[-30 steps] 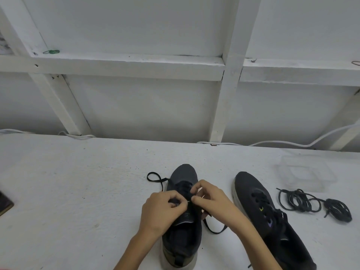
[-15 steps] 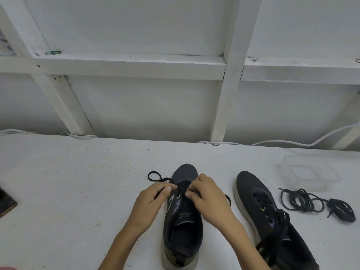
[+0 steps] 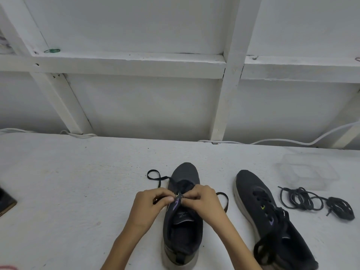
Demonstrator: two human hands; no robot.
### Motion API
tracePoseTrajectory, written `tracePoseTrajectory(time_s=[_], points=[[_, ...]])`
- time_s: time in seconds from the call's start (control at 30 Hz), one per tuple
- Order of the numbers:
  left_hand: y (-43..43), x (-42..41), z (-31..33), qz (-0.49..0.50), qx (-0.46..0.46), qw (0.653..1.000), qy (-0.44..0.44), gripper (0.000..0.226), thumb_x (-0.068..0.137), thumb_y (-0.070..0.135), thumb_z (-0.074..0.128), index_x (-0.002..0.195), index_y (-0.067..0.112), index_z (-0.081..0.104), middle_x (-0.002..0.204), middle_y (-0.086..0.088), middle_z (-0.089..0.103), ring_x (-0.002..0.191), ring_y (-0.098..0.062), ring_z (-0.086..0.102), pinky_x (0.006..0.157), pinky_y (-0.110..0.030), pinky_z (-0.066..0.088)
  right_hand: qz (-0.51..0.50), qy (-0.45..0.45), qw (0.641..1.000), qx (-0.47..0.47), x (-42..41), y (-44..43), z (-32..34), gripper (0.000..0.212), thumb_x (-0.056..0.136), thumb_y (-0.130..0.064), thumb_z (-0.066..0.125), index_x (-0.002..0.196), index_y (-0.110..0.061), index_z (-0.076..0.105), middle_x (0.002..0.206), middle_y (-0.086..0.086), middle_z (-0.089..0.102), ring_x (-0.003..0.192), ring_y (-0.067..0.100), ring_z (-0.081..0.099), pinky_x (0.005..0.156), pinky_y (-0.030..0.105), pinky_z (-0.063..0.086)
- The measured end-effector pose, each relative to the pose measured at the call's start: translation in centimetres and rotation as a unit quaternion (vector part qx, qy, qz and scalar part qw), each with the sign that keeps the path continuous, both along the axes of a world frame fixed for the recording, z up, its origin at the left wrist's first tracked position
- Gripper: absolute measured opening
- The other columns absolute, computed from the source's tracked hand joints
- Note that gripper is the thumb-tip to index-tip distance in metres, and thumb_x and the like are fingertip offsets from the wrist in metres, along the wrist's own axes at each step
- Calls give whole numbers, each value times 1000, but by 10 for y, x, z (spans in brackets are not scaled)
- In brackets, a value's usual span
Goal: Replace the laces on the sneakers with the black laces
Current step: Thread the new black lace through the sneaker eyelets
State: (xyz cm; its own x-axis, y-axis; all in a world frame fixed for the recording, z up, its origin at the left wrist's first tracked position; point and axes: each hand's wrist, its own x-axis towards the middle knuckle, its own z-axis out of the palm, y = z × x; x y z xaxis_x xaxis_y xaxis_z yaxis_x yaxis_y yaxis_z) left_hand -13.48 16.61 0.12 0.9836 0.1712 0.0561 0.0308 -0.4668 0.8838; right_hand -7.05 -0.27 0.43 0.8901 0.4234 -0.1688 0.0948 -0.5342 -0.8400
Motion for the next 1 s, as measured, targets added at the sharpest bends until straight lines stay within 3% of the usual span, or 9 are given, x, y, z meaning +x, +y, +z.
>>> tracePoseTrajectory(time_s=[0.17, 0.33, 0.5, 0.7, 0.8, 0.9, 1.0], points=[[-1, 1, -3, 8, 13, 1000, -8, 22, 81, 7, 76, 78, 29, 77, 76, 15, 69, 68, -10, 65, 61, -23, 53, -24, 12, 997, 76, -3, -2, -3, 24, 76, -25, 81, 69, -48, 75, 76, -9, 62, 80, 12, 62, 78, 39, 50], [2, 10, 7, 2, 22, 999, 32, 26, 73, 10, 82, 81, 33, 76, 70, 11, 72, 66, -8, 68, 70, -28, 58, -21, 8, 995, 93, -4, -2, -5, 25, 77, -25, 80, 70, -48, 75, 77, -9, 61, 81, 14, 62, 79, 40, 50], [10, 28, 27, -89, 64, 989, 96, 26, 70, 10, 84, 86, 27, 74, 70, 7, 74, 68, -8, 69, 72, -23, 56, -1, 14, 995, 96, -2, -4, -5, 23, 78, -25, 80, 71, -47, 76, 77, -7, 59, 81, 16, 59, 79, 39, 48], [13, 40, 32, -137, 11, 979, 149, 24, 71, 6, 83, 91, 16, 74, 71, -2, 74, 61, -5, 67, 62, -14, 50, 22, 29, 996, 86, 1, -7, -6, 20, 78, -24, 78, 73, -43, 77, 74, -12, 59, 78, 6, 56, 78, 34, 47], [15, 37, 25, -128, -16, 981, 145, 22, 73, 14, 84, 92, 19, 74, 76, 0, 74, 70, -7, 67, 69, -16, 51, 14, 30, 998, 61, 1, -6, -9, 22, 78, -28, 77, 65, -45, 73, 80, -12, 56, 82, 8, 57, 81, 38, 48], [11, 29, 15, -129, -17, 985, 112, 19, 76, 33, 81, 94, 32, 75, 90, 7, 71, 88, -7, 65, 80, -17, 51, -9, 28, 998, 63, -2, -3, -10, 10, 74, -33, 75, 65, -37, 73, 81, -11, 56, 83, 11, 59, 81, 41, 49], [6, 22, 8, -128, -11, 989, 74, 15, 80, 29, 78, 92, 37, 75, 95, 20, 65, 94, -2, 61, 80, -14, 47, -29, 37, 995, 83, -4, -3, -12, 19, 73, -30, 76, 57, -34, 67, 80, -8, 57, 75, 10, 57, 72, 35, 48]])
